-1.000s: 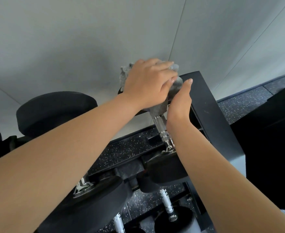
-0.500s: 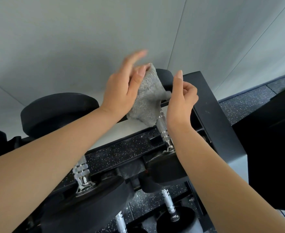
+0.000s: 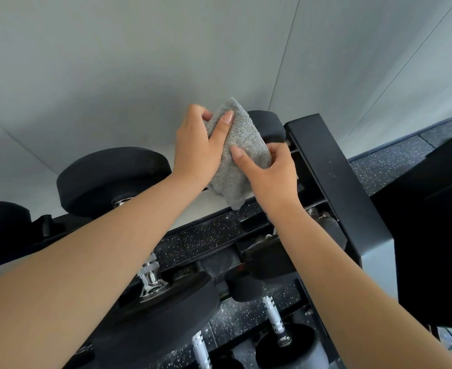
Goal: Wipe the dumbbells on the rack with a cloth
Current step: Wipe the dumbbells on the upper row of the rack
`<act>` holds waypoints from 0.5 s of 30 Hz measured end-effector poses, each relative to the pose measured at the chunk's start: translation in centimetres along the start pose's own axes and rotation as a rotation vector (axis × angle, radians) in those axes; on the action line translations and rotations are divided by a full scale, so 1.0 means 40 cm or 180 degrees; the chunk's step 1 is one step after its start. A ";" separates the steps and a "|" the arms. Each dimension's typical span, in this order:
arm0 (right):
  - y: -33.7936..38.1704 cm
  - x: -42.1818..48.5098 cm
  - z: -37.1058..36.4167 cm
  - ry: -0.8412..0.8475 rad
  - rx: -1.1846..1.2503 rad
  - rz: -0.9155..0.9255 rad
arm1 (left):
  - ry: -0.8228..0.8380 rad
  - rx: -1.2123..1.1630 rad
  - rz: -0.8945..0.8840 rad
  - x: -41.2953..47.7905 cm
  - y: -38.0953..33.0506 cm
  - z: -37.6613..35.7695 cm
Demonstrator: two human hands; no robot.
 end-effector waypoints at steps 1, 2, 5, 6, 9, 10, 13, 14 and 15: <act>-0.001 -0.003 -0.001 0.0024 -0.0180 0.0023 | 0.0003 -0.0012 0.0065 -0.004 0.001 0.004; -0.003 -0.005 -0.002 0.0047 -0.0338 0.0058 | 0.0010 0.0005 0.0149 -0.008 0.002 0.008; -0.003 -0.014 0.000 0.0084 -0.0427 0.0067 | 0.0070 0.0078 0.0531 -0.017 0.018 0.020; -0.003 -0.017 0.004 0.0087 -0.0328 0.0029 | 0.0102 0.0095 0.0688 -0.020 0.026 0.026; -0.001 -0.035 0.021 0.0116 0.0050 -0.0154 | 0.0306 0.0361 0.0976 -0.047 0.042 0.049; -0.003 -0.044 0.025 0.0123 0.0146 -0.0230 | 0.0398 0.0413 0.1002 -0.064 0.039 0.055; 0.001 -0.072 0.036 0.0067 0.0330 -0.0383 | 0.0573 0.0169 0.1047 -0.109 0.005 0.070; 0.008 -0.081 0.038 0.0044 0.0356 -0.0377 | 0.0587 0.0140 0.1055 -0.118 -0.012 0.079; 0.017 -0.087 0.040 0.0019 0.0349 -0.0344 | 0.0586 0.0127 0.1068 -0.125 -0.029 0.091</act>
Point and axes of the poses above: each hand's wrist, its own x-axis towards the middle knuckle, its own z-axis out of the back of the hand, y = z × x, the point moved 4 cm from there along x, towards the middle knuckle, and after that the axes turned 13 degrees about -x, right-handed, at the moved point
